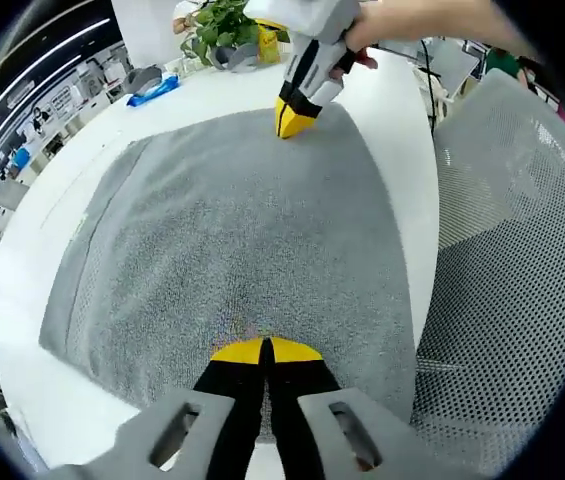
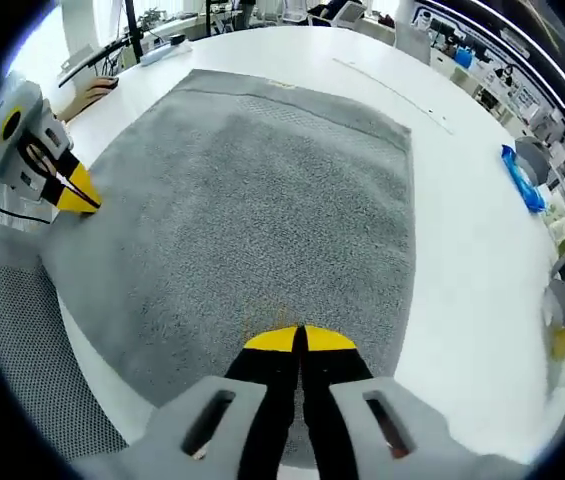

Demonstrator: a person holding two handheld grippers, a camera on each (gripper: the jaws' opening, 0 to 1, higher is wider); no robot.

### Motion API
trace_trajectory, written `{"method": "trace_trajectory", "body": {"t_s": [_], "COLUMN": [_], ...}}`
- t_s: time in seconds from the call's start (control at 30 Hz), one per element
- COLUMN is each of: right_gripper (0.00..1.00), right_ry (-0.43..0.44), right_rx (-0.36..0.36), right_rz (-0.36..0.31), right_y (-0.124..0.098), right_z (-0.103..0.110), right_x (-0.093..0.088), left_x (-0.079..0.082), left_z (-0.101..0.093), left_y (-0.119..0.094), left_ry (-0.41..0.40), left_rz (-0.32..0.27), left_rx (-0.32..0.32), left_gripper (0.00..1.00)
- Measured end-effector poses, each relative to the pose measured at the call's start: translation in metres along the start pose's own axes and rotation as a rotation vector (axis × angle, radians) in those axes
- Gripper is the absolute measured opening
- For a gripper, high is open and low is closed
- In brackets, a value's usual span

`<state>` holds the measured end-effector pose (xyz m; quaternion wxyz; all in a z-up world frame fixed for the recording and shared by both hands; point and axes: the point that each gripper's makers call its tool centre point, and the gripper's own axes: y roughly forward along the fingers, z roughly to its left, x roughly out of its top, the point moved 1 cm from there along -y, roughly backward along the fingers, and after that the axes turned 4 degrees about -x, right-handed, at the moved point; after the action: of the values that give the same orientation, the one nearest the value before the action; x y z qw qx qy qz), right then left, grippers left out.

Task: Fold the towel on the table until its edges align and the towel forms a compact rectangular stack.

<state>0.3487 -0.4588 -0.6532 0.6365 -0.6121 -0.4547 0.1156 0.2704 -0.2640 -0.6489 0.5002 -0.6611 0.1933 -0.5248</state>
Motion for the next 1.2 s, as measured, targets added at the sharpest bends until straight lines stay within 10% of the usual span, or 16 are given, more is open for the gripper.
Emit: {"method": "trace_trajectory", "body": {"t_s": [1.2], "right_gripper": [0.00], "right_ry": [0.055], "right_rx": [-0.083], "right_rz": [-0.172], "right_y": [-0.014], "right_z": [0.053], "right_x": [-0.010], "left_x": [-0.021], "left_z": [0.047], "left_y": [-0.008], "left_ry": [0.019], "left_rz": [0.042], "left_rx": [0.122], "left_gripper": [0.00]}}
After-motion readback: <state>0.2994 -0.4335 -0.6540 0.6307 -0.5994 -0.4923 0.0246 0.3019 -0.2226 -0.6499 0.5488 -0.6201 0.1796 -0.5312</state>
